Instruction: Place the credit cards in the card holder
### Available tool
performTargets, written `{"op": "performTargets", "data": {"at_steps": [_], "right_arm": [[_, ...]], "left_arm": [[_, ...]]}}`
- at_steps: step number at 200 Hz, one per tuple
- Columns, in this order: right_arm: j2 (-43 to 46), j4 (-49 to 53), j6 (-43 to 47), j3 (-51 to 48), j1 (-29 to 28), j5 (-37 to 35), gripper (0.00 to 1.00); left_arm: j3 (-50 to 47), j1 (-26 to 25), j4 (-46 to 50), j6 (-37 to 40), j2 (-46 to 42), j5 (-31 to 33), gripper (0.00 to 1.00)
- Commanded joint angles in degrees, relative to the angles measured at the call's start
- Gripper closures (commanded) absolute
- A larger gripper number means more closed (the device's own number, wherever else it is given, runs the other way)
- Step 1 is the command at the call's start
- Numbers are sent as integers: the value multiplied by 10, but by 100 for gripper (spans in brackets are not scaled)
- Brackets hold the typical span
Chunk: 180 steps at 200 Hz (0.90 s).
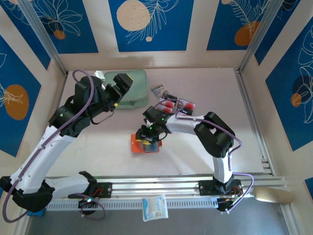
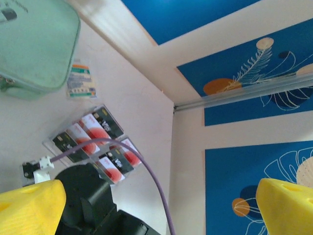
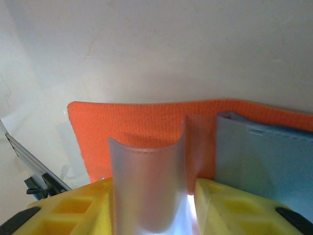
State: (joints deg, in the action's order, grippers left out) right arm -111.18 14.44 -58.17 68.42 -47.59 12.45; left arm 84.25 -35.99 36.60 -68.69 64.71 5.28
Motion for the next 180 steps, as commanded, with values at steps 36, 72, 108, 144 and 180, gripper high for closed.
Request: {"op": "performTargets", "data": {"at_steps": [36, 72, 108, 144, 180], "right_arm": [[3, 27, -3, 13, 16, 0, 55], [21, 28, 0, 7, 26, 2, 55], [36, 27, 5, 2, 37, 6, 54], [59, 25, 15, -9, 52, 7, 54], [90, 17, 27, -34, 74, 12, 54]], "left_arm": [[10, 8, -24, -16, 19, -43, 0], [21, 7, -28, -20, 28, -38, 0], [25, 2, -13, -5, 31, -25, 0], [-42, 6, -21, 33, -2, 45, 0], [-155, 12, -86, 78, -44, 59, 0]]}}
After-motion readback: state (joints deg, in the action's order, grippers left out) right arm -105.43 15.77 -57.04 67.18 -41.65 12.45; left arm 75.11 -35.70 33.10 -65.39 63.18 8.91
